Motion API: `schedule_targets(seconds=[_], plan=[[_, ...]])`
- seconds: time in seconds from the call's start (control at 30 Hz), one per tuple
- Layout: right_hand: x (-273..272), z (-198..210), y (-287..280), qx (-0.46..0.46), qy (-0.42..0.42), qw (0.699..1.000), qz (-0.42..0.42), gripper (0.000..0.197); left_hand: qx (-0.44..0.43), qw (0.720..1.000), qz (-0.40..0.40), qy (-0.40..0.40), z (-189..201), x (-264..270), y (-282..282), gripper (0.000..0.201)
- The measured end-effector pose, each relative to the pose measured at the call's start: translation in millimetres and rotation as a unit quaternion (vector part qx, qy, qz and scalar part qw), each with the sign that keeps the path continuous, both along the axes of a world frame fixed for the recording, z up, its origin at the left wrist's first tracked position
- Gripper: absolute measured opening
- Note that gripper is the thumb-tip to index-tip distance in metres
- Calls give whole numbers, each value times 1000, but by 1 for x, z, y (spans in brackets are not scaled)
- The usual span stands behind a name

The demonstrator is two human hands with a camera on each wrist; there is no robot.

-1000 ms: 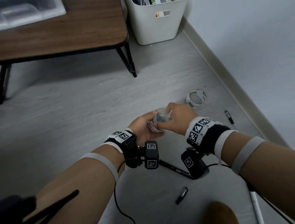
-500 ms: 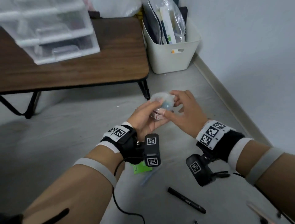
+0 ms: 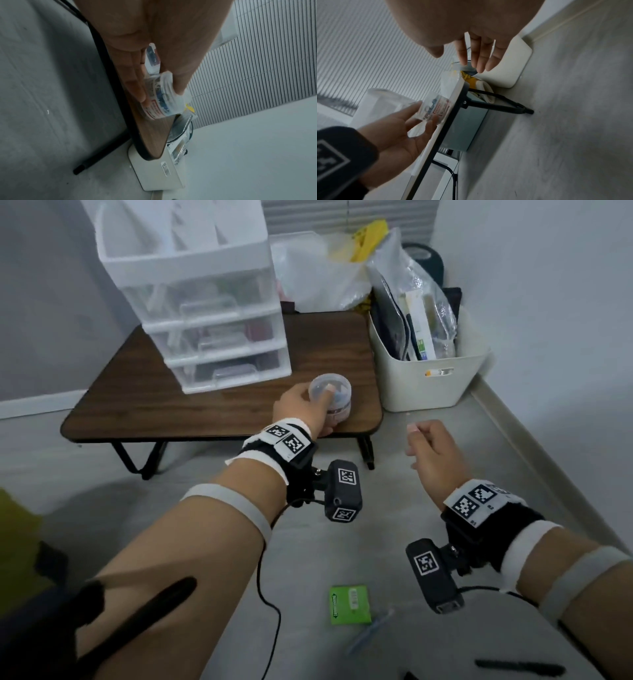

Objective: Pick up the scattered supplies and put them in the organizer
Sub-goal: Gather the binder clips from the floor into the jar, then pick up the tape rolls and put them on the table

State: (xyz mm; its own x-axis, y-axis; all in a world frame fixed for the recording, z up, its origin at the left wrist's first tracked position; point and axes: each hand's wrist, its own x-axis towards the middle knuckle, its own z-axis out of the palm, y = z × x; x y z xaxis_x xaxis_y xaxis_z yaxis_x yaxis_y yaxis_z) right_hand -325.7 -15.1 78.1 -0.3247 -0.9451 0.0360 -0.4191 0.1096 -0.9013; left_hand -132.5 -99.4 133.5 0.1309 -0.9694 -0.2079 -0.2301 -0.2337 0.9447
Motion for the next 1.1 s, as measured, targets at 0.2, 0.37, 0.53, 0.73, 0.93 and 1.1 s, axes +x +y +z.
schedule_targets(seconds=[0.2, 0.37, 0.53, 0.73, 0.93, 1.1], plan=[[-12, -29, 30, 59, -10, 998, -4, 14, -177, 975, 136, -20, -17, -12, 29, 43], [-37, -77, 71, 242, 70, 965, 75, 12, -65, 977, -174, -109, -112, -26, 105, 18], [-51, -118, 131, 362, 194, 894, 182, 3, 116, 816, -441, -355, -203, -3, 156, 48], [-59, -151, 188, 406, 276, 841, 227, 24, 58, 727, -491, -476, -229, 1, 188, 70], [-82, -147, 205, 425, 291, 836, 190, 28, 22, 665, -513, -543, -224, -9, 192, 78], [-97, -148, 209, 409, 268, 862, 135, 28, 122, 775, -435, -442, -219, -17, 189, 85]])
